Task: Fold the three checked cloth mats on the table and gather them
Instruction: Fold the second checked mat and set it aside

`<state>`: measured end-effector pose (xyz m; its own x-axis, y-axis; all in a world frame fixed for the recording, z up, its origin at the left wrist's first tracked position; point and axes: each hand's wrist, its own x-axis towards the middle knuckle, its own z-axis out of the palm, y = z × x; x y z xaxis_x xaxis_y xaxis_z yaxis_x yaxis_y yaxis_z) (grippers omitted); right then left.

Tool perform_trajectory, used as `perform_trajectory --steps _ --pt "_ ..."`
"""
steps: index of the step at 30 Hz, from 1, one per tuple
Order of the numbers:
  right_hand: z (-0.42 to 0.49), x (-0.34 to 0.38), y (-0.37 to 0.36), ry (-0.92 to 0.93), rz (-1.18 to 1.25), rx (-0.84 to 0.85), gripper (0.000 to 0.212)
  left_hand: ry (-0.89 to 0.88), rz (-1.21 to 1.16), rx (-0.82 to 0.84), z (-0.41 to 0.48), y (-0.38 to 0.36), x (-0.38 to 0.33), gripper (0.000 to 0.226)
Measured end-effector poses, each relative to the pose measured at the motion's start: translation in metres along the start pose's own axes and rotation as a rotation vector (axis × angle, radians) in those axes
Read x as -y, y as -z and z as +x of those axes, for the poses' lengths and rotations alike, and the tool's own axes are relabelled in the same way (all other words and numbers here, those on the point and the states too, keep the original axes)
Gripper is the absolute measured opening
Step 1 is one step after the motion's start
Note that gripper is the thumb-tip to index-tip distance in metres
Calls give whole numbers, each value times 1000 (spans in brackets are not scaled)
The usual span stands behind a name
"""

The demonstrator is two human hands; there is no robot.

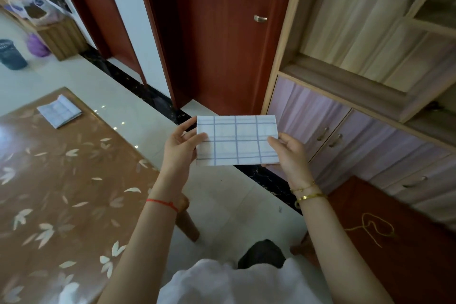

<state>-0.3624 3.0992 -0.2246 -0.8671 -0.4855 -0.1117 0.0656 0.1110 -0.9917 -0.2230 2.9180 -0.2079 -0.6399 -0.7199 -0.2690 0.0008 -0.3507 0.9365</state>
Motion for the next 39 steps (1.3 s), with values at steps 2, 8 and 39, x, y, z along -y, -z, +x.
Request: perform_trajectory --steps 2,8,39 --pt "23 2 -6 -10 3 20 15 -3 -10 -12 20 -2 -3 46" --pt "110 5 -26 -7 -17 115 15 -16 -29 -108 88 -10 -11 42" --pt "451 51 -225 40 -112 879 46 -92 -162 -809 299 -10 -73 36"
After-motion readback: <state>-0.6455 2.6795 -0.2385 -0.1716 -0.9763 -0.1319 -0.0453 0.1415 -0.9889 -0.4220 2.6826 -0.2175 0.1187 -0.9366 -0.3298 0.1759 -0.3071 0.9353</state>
